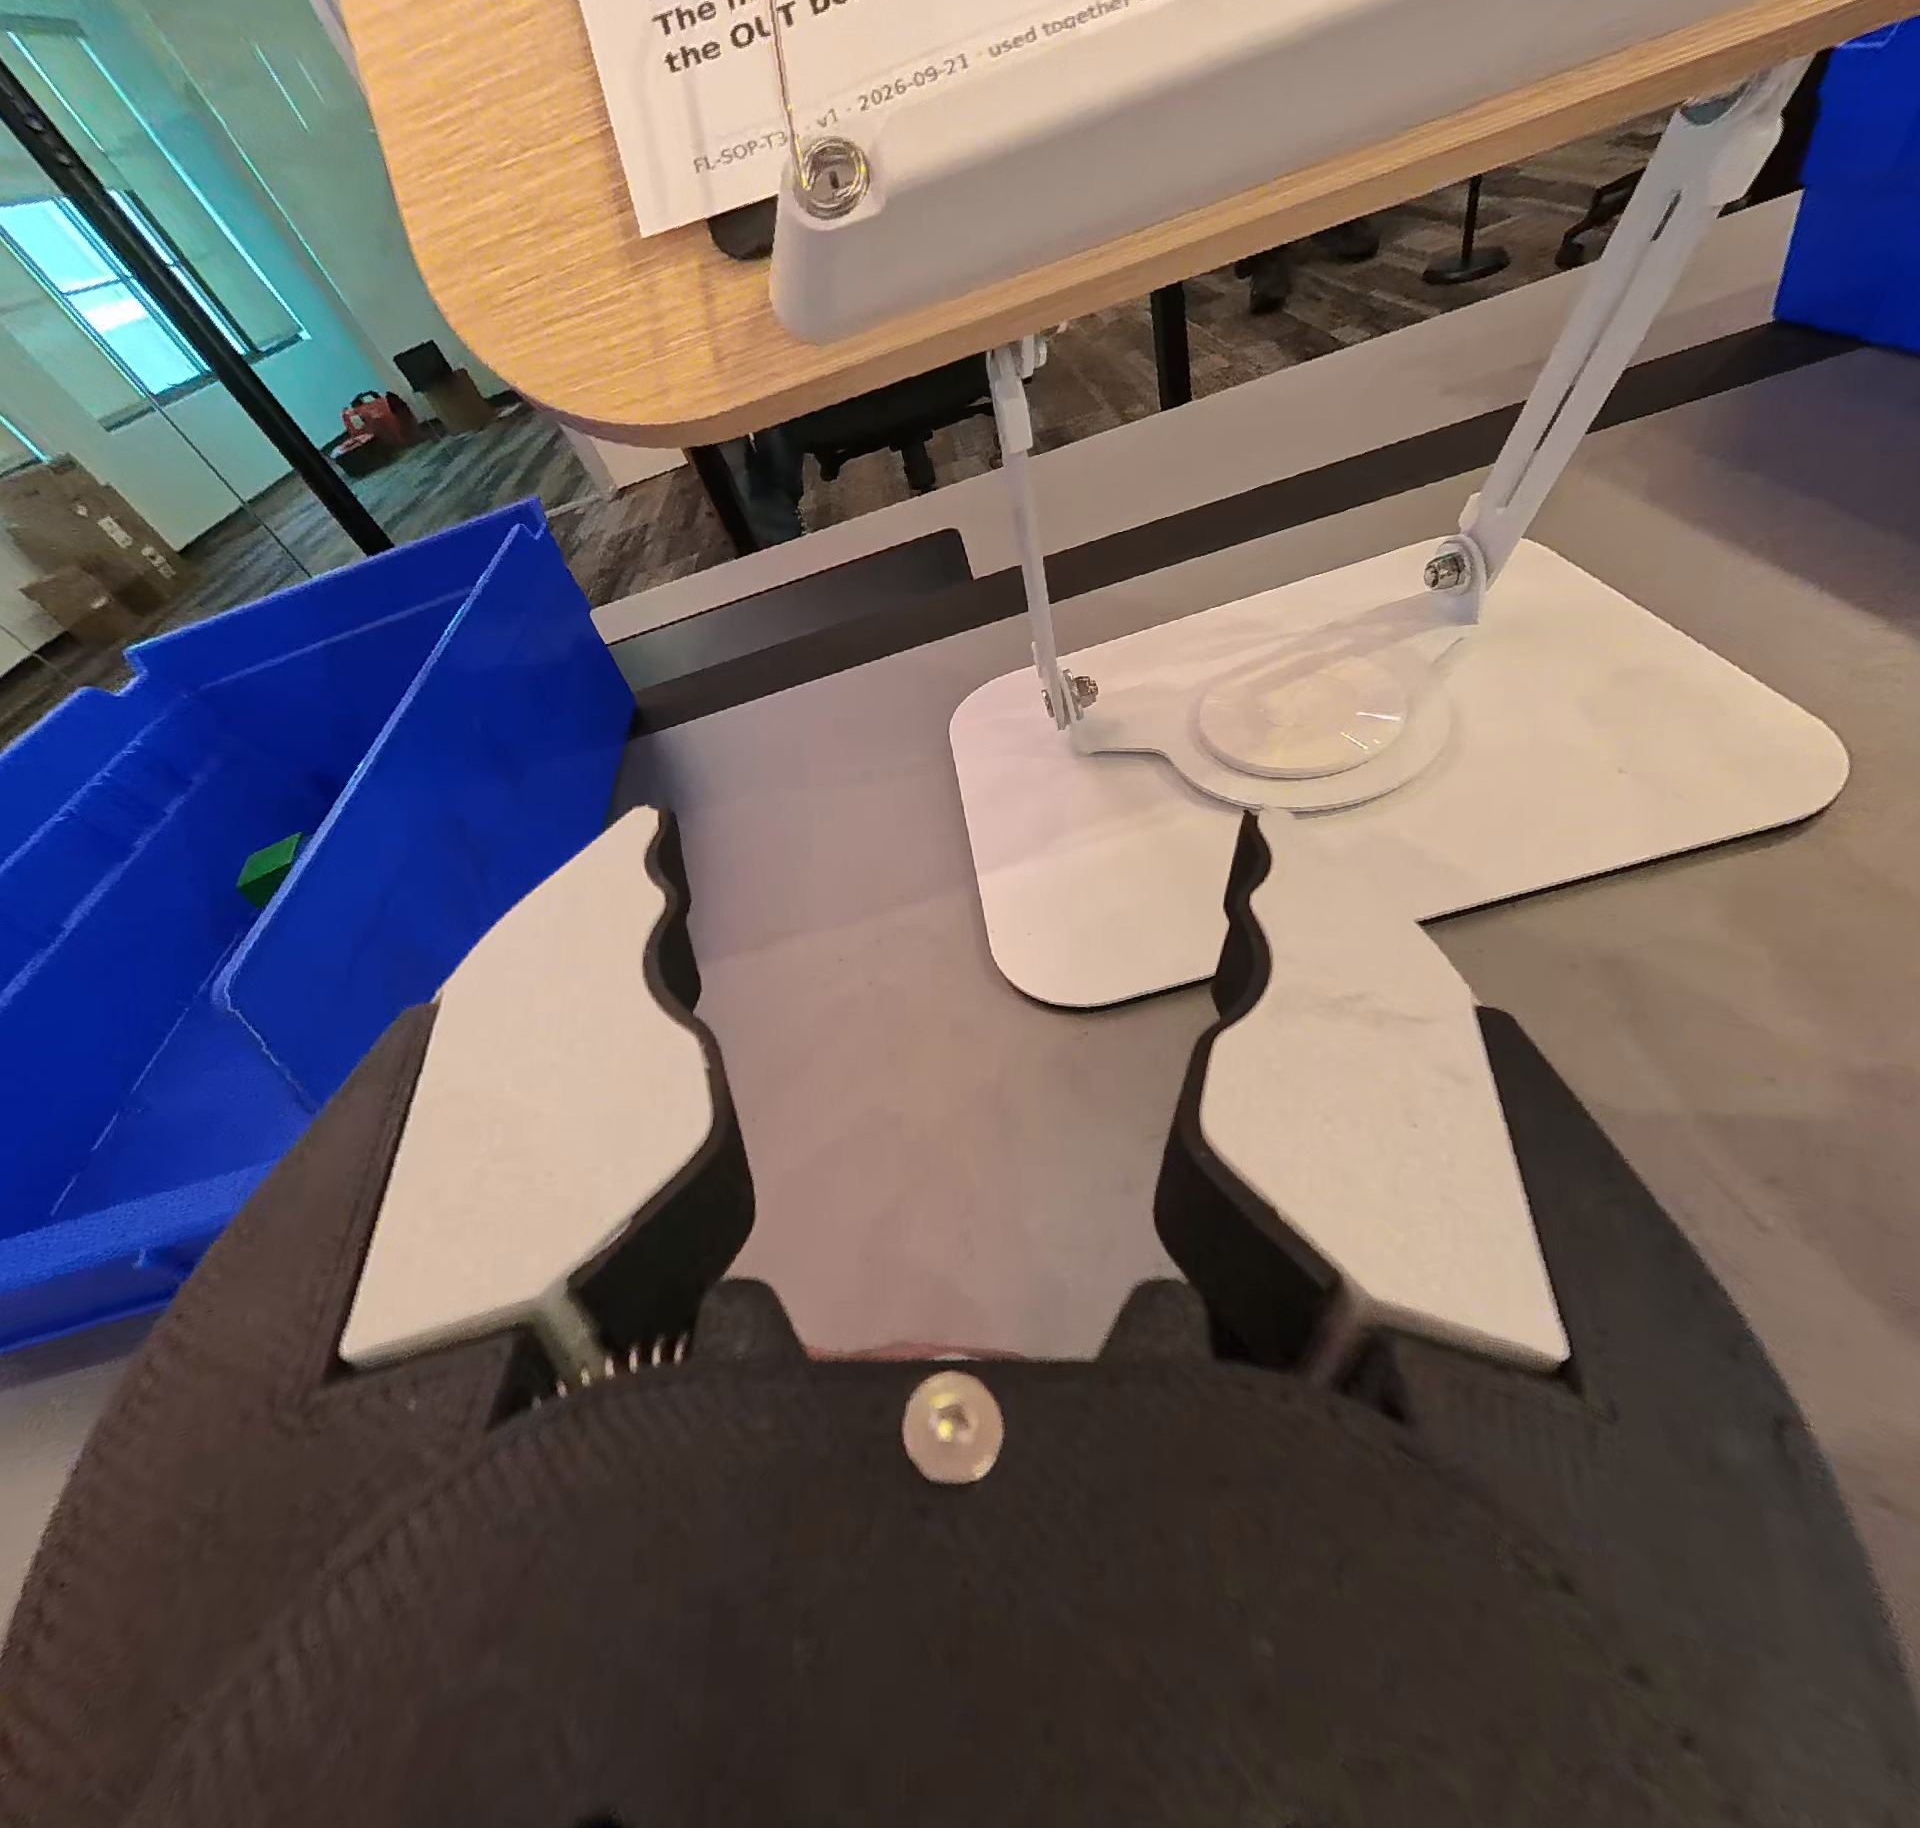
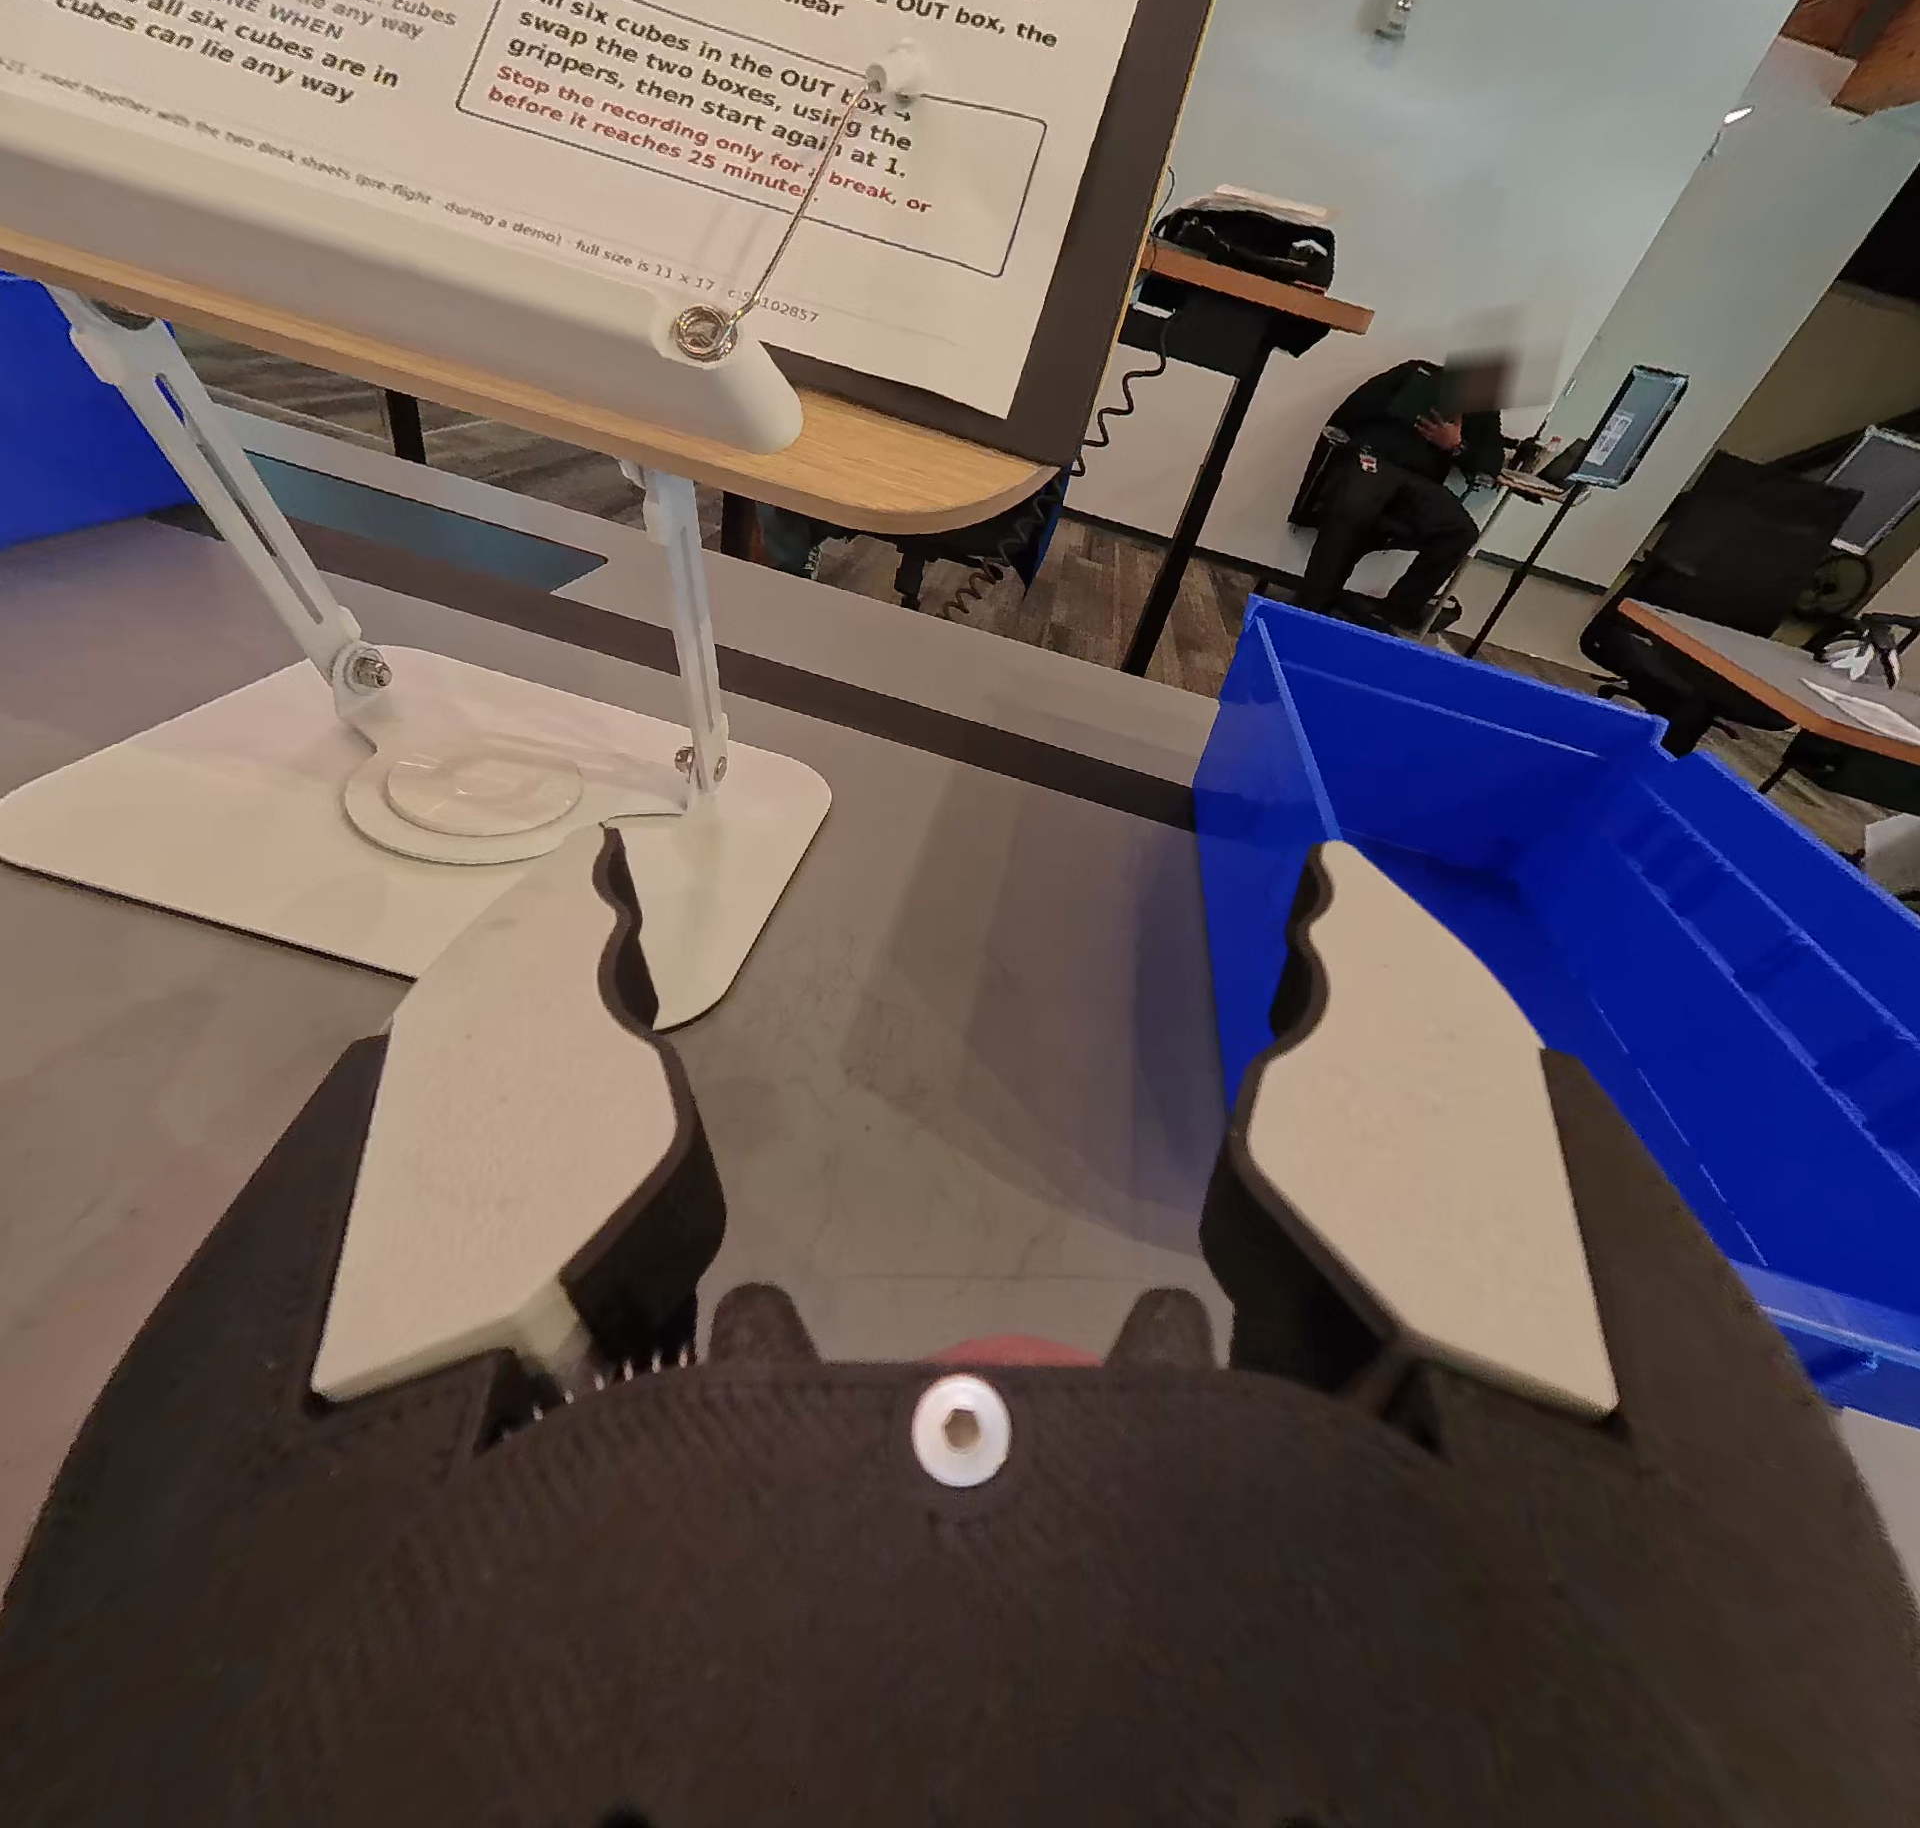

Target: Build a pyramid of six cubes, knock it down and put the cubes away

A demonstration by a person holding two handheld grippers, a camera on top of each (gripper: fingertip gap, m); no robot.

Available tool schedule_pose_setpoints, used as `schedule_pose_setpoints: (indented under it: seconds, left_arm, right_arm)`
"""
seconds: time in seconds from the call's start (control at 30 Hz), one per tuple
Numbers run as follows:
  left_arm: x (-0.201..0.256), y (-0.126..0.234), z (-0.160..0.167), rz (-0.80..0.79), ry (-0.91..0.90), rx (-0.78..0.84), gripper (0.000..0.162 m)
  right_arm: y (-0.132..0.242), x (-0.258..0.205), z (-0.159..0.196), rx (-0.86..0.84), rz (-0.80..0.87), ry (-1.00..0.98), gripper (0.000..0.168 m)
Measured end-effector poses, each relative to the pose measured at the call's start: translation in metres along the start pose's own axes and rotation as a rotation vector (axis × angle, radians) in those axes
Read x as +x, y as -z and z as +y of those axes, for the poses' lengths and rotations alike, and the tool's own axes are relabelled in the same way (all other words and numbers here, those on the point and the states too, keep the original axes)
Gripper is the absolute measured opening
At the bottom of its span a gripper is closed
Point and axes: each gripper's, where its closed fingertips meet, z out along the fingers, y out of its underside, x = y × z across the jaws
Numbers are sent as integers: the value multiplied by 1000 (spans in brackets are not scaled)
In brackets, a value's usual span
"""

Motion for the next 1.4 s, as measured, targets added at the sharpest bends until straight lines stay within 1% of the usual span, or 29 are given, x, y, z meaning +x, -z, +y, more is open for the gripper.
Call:
schedule_pose_setpoints:
  seconds: [0.2,0.4,0.6,0.77,0.83,0.9,0.97,1.03,1.1,1.17,1.27,1.4]
  left_arm:
    - [-1,1,0,-5,-3,0,97]
    - [-4,3,-2,-41,-44,5,97]
    - [-7,5,-2,-33,-23,9,97]
    - [-29,14,-7,-35,16,35,96]
    - [-41,16,-6,-35,17,43,96]
    - [-57,16,-4,-54,-14,51,96]
    - [-65,13,-1,-36,6,52,95]
    - [-63,7,4,22,24,41,93]
    - [-49,1,3,105,4,50,90]
    - [-39,-6,5,128,-73,45,88]
    - [-25,-17,5,163,-107,51,88]
    - [-19,-35,-9,164,-154,111,88]
  right_arm:
    - [0,-1,1,2,-19,-17,117]
    - [0,-7,1,-1,-29,10,117]
    - [-2,-11,3,-6,-43,30,117]
    - [-17,-15,12,-24,-71,92,117]
    - [-24,-17,15,-28,-96,82,116]
    - [-32,-20,17,-31,-122,109,113]
    - [-41,-15,15,-15,-137,115,111]
    - [-52,-5,13,9,-137,130,108]
    - [-64,8,13,17,-129,170,104]
    - [-73,13,19,2,-158,182,92]
    - [-78,12,26,-20,-185,145,93]
    - [-74,-1,22,-3,-218,175,99]
